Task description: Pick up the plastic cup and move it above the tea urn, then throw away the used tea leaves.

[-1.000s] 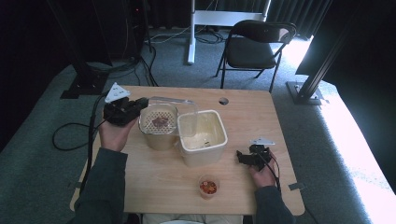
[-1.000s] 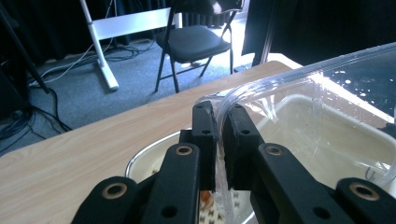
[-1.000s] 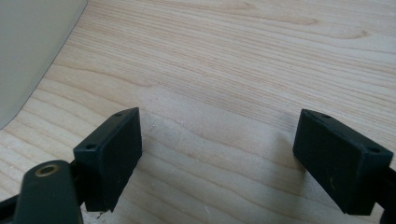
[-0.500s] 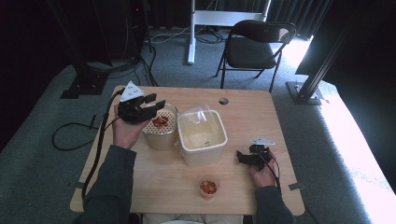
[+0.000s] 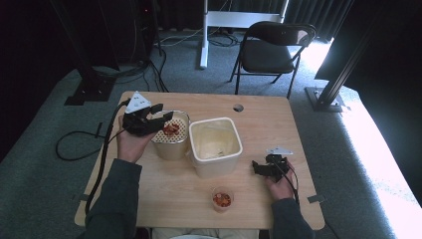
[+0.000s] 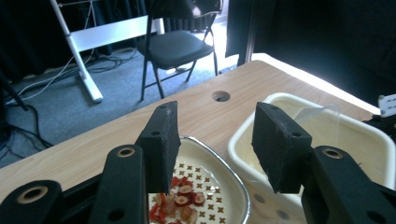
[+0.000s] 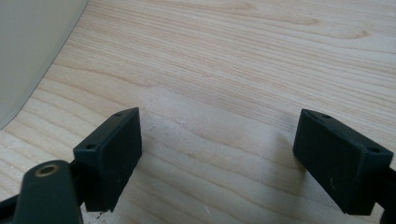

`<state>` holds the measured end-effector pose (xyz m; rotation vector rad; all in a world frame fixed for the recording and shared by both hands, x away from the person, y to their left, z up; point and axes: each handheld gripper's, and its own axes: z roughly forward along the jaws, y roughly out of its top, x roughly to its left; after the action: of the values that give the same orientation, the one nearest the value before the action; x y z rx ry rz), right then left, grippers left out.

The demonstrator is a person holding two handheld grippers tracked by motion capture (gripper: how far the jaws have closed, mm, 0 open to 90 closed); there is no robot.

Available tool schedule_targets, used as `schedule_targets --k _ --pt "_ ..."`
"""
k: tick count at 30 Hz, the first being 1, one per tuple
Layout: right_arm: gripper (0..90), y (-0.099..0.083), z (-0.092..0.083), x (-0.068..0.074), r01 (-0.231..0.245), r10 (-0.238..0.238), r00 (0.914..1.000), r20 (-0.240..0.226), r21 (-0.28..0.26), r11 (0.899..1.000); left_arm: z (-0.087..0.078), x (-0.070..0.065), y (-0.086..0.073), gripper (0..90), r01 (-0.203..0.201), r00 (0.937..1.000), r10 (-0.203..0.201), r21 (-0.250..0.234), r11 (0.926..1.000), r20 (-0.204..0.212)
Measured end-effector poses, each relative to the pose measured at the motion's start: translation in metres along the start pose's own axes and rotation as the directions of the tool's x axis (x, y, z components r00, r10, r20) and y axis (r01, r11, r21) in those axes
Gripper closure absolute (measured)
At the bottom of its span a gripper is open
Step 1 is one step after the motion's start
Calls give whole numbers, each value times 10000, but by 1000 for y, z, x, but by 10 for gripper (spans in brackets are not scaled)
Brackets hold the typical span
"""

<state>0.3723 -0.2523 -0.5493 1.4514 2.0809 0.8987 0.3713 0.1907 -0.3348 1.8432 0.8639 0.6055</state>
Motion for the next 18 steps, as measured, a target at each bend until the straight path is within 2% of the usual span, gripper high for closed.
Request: schedule_targets --k 5,8,11,13,14,18 --pt "128 -1 -1 0 9 -9 10000 -11 33 10000 -4 -2 -13 499 79 10000 -79 18 10000 4" --pt "122 -3 -3 2 208 -207 9996 -201 49 9998 -5 -3 -21 491 133 9999 -134 66 9999 89" --pt "128 -4 -5 3 280 -275 9992 -286 140 9995 -8 -10 -36 480 183 9989 -188 112 9998 423" --pt "148 -4 -9 5 119 -118 9999 -35 329 9994 -12 -17 -44 479 9 9984 -18 159 9999 557" --pt "166 -4 -11 7 204 -202 9998 -48 328 9993 -14 -20 -48 474 -53 9982 42 193 9998 594" --pt "193 -3 -25 16 645 -652 9977 -194 -316 9974 -18 -29 -60 457 -144 9968 127 205 9997 785"
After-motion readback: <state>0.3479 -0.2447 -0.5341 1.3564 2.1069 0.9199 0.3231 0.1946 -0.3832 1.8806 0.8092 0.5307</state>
